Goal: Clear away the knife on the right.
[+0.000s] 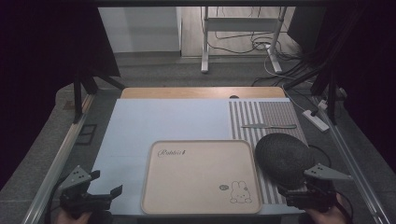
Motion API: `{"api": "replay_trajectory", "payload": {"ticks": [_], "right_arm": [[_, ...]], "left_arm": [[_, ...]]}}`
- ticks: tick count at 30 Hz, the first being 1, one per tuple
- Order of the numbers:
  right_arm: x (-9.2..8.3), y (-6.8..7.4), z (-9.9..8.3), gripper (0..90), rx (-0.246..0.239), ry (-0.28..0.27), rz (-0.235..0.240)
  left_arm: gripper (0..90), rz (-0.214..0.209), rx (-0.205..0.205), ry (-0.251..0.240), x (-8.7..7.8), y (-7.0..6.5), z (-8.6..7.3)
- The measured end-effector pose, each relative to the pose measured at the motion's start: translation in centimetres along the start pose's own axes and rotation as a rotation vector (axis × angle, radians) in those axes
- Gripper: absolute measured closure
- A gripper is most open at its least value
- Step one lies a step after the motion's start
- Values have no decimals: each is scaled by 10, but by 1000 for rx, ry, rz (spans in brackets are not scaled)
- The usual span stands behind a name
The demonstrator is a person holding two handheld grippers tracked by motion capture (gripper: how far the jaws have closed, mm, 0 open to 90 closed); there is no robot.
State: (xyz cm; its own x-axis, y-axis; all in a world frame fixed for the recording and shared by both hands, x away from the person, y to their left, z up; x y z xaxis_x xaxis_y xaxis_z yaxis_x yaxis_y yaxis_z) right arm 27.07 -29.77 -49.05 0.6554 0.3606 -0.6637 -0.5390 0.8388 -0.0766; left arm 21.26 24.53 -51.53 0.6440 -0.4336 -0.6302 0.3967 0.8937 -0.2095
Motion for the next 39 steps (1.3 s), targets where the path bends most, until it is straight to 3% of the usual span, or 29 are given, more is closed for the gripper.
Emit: {"api": "replay_trajectory", "payload": {"ticks": [4,9,14,28,39], "right_arm": [[3,4,-1,0,-38,29,15],[6,7,-2,0,-84,61,-19],[6,6,-2,0,-77,62,-14],[7,10,-2,0,-117,71,-31],[14,11,13,0,-128,34,-1]], "left_arm": [[12,1,1,1,0,0,0],[13,1,-1,6,0,0,0],[14,-1,-2,7,0,0,0],[16,-3,-13,10,1,1,0],[18,11,-4,7,1,1,-1]]}}
Point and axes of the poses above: each handheld gripper's, and its own axes: x roughly forward along the jaws, z roughly out of its top, y roughly to its left, the point moved 8 cm from there along x, roughly forward along the jaws, and after that the axes turned 5 degrees about -x, right-handed, at the moved point
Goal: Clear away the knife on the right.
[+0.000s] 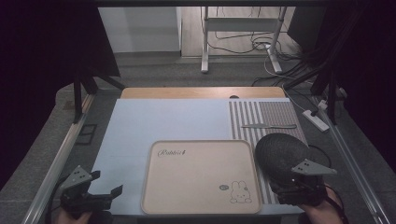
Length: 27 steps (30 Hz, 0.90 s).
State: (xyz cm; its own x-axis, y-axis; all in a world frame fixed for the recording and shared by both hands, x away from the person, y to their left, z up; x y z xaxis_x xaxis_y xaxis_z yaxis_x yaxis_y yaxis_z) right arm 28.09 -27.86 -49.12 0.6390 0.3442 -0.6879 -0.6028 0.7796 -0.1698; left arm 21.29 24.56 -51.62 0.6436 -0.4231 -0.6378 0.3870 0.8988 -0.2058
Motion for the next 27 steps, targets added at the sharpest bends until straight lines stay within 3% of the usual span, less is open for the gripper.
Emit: {"api": "replay_trajectory", "payload": {"ticks": [9,16,27], "right_arm": [[6,-12,7,0,42,-39,8],[14,-16,12,0,49,-25,28],[32,-31,27,0,49,-28,-14]], "left_arm": [[19,3,-2,-5,0,0,0],[19,4,-7,-10,0,0,0],[19,2,-11,-10,0,1,0]]}}
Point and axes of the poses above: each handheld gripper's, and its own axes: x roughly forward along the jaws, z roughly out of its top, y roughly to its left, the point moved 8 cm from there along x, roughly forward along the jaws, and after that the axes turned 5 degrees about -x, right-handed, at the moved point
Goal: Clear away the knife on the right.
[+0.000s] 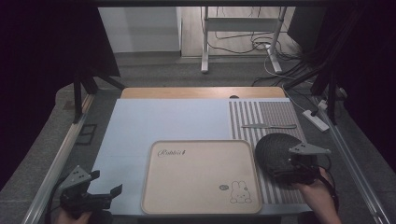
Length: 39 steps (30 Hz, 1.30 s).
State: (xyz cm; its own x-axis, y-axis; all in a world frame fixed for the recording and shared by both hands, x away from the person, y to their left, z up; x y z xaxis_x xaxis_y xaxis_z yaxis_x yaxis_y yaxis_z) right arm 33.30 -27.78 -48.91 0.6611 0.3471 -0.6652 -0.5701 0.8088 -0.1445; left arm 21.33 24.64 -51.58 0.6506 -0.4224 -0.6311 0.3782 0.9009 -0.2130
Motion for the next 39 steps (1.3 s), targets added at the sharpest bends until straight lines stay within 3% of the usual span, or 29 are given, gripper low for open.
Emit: {"api": "replay_trajectory", "payload": {"ticks": [6,11,22,33,39], "right_arm": [[11,-6,3,0,-1,21,1],[21,-6,8,0,28,29,48],[49,-19,15,0,-12,65,14],[76,-44,19,0,-5,104,-19],[91,-58,26,0,17,97,-24]], "left_arm": [[19,-1,0,1,0,0,0],[19,0,1,1,0,0,0],[19,-1,2,2,1,0,0],[19,-2,3,2,1,0,0],[19,-3,3,3,1,0,0]]}}
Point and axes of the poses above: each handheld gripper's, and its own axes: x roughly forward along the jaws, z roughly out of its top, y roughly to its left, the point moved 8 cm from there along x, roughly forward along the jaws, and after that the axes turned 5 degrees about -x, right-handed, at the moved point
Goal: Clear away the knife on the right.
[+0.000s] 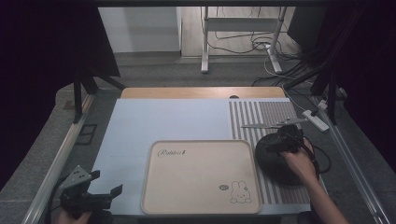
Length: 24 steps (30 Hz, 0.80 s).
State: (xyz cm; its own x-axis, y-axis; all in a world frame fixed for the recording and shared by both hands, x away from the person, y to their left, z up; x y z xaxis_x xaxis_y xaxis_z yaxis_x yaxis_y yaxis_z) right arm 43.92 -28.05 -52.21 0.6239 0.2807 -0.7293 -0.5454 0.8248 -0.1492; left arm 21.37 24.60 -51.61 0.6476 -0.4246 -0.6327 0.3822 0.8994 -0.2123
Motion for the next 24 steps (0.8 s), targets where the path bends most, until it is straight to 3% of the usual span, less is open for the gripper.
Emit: {"api": "replay_trajectory", "payload": {"ticks": [8,16,24], "right_arm": [[21,-17,6,0,79,33,11],[32,-34,11,0,91,68,-42],[46,-52,12,0,121,106,-56]], "left_arm": [[19,0,1,0,0,0,0],[19,1,4,3,0,0,0],[19,0,3,4,0,0,0]]}}
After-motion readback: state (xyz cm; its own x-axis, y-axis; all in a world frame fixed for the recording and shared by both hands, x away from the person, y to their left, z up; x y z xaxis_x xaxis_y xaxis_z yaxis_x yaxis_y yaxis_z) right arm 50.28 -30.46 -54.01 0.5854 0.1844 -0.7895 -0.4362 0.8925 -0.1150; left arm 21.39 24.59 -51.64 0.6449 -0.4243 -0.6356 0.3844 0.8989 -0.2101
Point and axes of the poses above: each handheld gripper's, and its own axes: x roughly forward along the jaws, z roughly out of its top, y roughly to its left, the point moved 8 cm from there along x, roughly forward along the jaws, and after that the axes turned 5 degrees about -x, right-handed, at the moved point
